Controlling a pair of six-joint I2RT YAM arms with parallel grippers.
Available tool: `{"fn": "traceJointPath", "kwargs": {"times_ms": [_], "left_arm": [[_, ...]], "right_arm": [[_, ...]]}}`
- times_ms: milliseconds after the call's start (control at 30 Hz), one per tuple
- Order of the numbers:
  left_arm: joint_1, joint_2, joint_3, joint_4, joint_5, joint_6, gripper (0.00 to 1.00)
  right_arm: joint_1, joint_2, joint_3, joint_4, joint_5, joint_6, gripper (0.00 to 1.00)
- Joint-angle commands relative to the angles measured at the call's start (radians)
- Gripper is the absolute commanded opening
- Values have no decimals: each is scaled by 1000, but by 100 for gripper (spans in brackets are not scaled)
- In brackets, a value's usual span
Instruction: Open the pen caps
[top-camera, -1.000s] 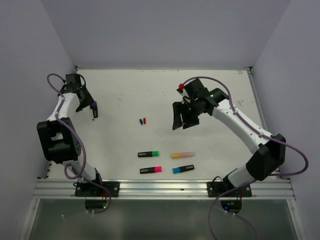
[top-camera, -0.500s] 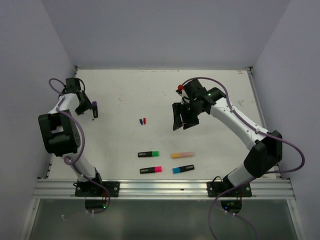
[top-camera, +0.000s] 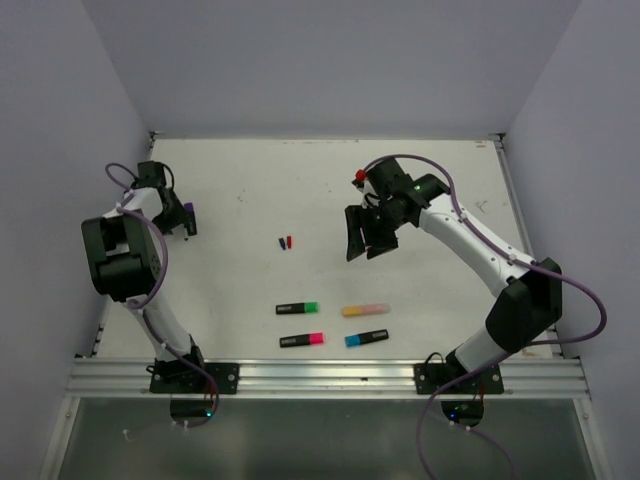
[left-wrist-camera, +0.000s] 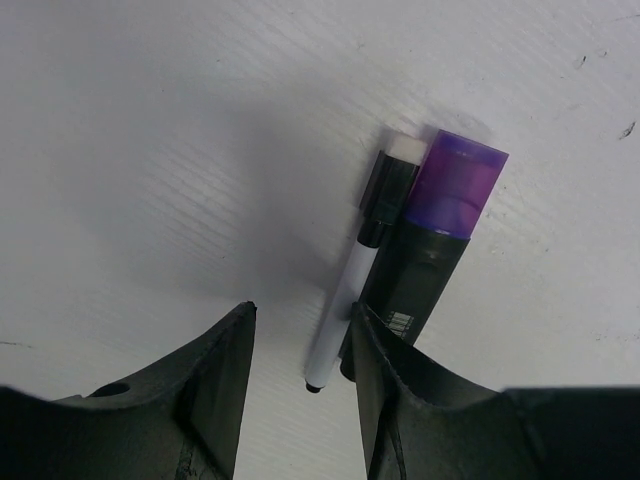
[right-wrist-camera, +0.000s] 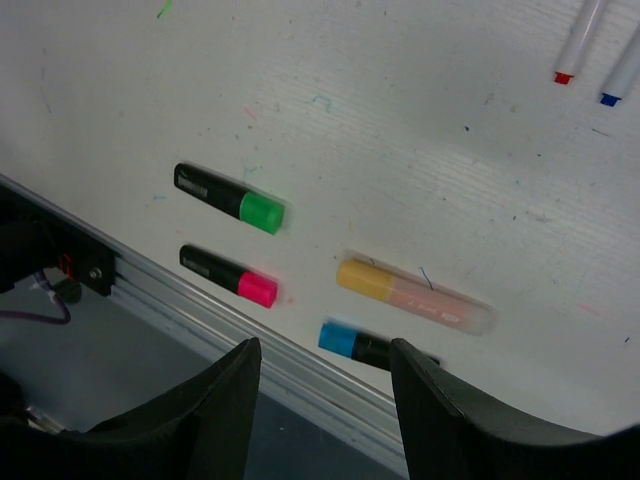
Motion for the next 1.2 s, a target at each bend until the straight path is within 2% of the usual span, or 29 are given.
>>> {"fn": "traceJointPath", "kwargs": {"times_ms": [0,233,467,567,733,767,800,1033,1133,1167], "left_arm": [[10,23,21,38,-2,32,47],[10,56,-8,41,-15,41,45],[13,42,-51,49,-18,51,34],[15,36,-74,56,-15,51,27],[21,0,-122,60,12,40,9],[21,-29,-133,60,17,35,7],[21,-44,-148,52,18,29,0],[21,-274,-173,-71,6,-49,0],[15,-386,-176,-106,93,-90,0],[10,-414,-185,-106,179,-104,0]], "right_arm": [[-5,5,19,-13,-34,-24,58],[-5,9,20,-10,-37,-22,58],[-5,5,20,-10,-31,-29,58],[-5,-1,25,-10,-36,-30,58],[-5,-17,17,-3,-51,-24,58],[-5,-23,17,-1,-51,-22,58],[-5,-27,19,2,-51,-22,58],[-5,-41,68,4,-60,-16,58],[-5,-44,80,10,-82,-12,58],[-5,-43,83,26,-91,-4,58]]}}
